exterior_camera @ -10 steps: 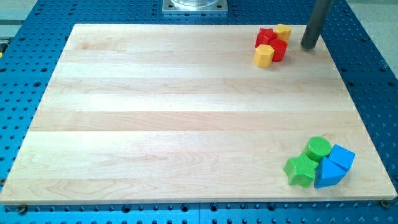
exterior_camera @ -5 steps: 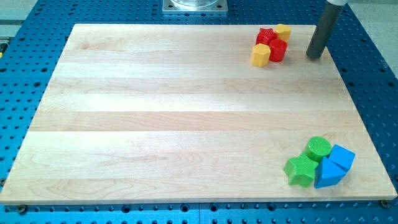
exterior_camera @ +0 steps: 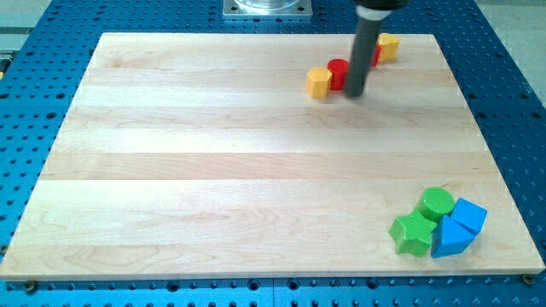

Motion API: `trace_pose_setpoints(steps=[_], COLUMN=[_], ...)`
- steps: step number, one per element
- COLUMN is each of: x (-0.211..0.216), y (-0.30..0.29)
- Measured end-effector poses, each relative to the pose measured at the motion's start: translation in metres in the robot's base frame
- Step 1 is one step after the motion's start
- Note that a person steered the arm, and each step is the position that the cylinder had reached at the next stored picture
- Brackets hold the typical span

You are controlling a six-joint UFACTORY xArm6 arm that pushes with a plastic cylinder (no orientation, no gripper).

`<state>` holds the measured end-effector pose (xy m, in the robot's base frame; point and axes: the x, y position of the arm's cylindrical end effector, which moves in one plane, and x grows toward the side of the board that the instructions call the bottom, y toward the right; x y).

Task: Move the red circle along with the yellow hexagon towards the center left of the board

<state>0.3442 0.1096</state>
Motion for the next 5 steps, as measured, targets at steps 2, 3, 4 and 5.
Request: trace_pose_setpoints(steps=[2, 3, 4, 5], x=[0.014, 0.008, -0.001, -0.009], y=[-0.03, 0.011, 0.055, 0.083])
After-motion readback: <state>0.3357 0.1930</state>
